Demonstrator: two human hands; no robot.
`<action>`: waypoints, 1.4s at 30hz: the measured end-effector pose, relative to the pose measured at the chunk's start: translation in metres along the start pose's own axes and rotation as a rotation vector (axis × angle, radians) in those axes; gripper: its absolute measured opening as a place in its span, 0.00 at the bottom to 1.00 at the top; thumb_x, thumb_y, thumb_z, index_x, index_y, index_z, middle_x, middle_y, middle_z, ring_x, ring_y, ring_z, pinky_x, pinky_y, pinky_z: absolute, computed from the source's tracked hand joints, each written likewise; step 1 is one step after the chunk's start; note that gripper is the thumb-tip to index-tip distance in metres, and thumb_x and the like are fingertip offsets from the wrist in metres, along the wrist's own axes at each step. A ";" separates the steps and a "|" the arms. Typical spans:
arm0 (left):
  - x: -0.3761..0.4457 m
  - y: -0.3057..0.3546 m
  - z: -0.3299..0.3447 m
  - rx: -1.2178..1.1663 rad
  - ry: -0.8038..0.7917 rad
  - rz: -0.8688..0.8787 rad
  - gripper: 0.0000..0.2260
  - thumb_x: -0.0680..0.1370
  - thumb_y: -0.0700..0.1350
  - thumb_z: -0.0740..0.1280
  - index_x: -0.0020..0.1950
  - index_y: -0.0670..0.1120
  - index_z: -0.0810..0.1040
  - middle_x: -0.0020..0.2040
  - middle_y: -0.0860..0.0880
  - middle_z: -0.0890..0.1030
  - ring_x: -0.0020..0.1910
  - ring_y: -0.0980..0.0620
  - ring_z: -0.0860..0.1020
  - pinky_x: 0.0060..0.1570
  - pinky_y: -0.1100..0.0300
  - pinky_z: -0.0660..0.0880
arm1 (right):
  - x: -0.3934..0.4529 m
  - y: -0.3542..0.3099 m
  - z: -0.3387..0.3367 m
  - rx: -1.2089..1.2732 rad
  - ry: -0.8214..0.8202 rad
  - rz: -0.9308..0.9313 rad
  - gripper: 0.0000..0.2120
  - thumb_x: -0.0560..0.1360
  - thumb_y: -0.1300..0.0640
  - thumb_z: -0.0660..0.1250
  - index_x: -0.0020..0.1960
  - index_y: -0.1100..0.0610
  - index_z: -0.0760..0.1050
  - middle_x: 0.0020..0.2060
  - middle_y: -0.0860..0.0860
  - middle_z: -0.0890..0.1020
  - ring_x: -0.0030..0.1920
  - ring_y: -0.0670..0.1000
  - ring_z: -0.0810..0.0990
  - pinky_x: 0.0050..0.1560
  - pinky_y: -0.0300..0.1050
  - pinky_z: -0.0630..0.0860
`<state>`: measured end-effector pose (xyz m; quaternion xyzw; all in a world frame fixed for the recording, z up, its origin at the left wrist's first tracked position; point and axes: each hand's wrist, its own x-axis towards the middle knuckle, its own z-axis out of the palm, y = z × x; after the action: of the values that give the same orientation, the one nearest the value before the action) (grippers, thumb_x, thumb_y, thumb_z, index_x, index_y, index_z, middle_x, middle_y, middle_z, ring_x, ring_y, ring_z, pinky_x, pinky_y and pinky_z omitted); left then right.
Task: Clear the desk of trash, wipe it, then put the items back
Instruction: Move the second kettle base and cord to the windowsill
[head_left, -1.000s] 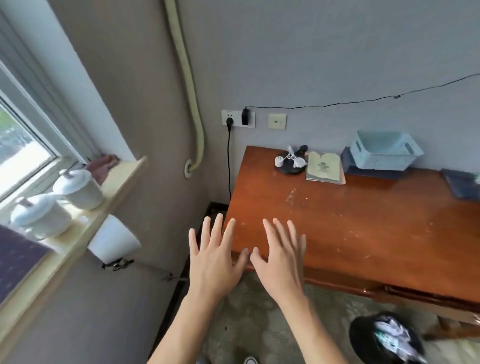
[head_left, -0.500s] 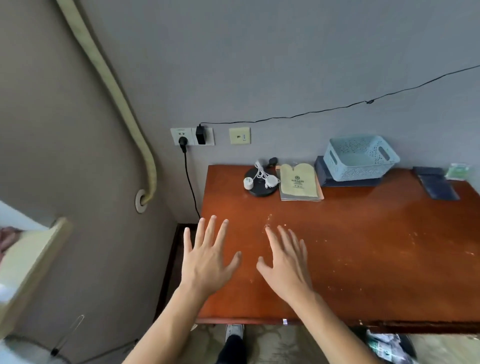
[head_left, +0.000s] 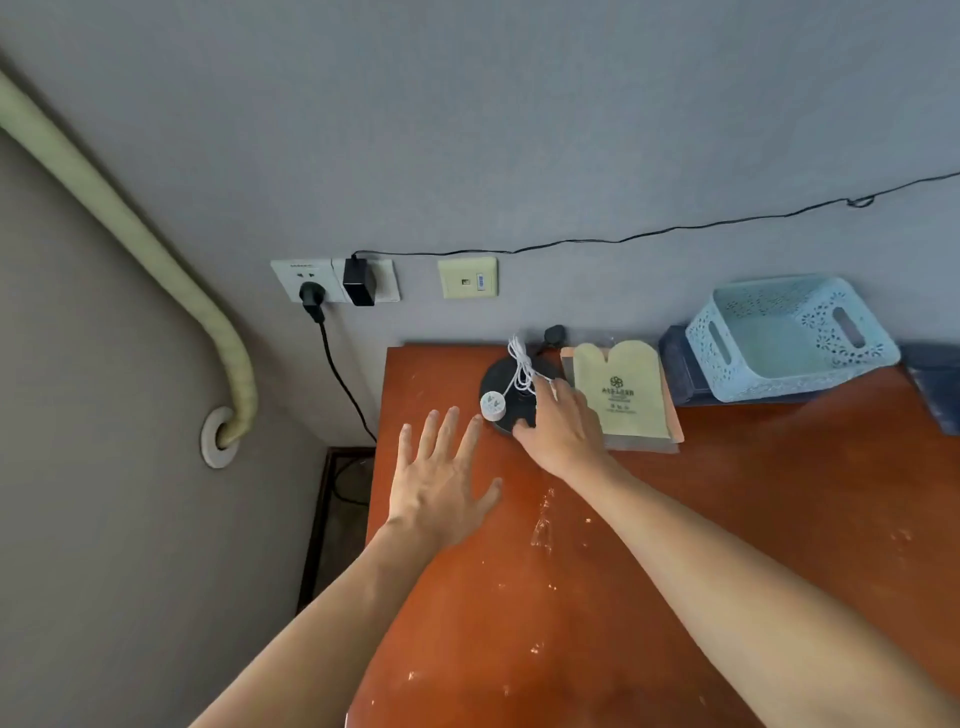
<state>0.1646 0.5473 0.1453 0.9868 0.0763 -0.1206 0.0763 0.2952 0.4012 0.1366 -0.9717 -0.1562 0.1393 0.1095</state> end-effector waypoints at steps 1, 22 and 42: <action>0.007 0.000 0.002 -0.001 -0.004 -0.009 0.37 0.81 0.69 0.49 0.84 0.54 0.40 0.85 0.47 0.43 0.84 0.44 0.40 0.80 0.38 0.40 | 0.020 -0.002 0.005 0.009 -0.012 0.019 0.31 0.77 0.42 0.66 0.76 0.53 0.63 0.66 0.56 0.74 0.67 0.60 0.73 0.59 0.56 0.76; 0.060 0.030 0.004 -0.091 -0.027 -0.068 0.35 0.80 0.55 0.60 0.83 0.51 0.48 0.83 0.46 0.55 0.83 0.44 0.50 0.81 0.41 0.47 | 0.067 0.043 -0.005 0.665 0.103 0.137 0.06 0.73 0.57 0.72 0.47 0.53 0.76 0.39 0.49 0.81 0.39 0.51 0.80 0.34 0.45 0.68; 0.157 0.066 0.022 -0.023 -0.063 -0.061 0.10 0.86 0.43 0.62 0.62 0.38 0.75 0.61 0.41 0.72 0.57 0.43 0.75 0.46 0.53 0.72 | -0.029 0.118 -0.085 0.872 0.054 0.184 0.11 0.71 0.52 0.68 0.53 0.46 0.77 0.45 0.52 0.85 0.47 0.57 0.84 0.51 0.65 0.81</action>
<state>0.3216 0.4999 0.0941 0.9788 0.1051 -0.1531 0.0861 0.3267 0.2670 0.1932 -0.8479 0.0073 0.1758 0.5000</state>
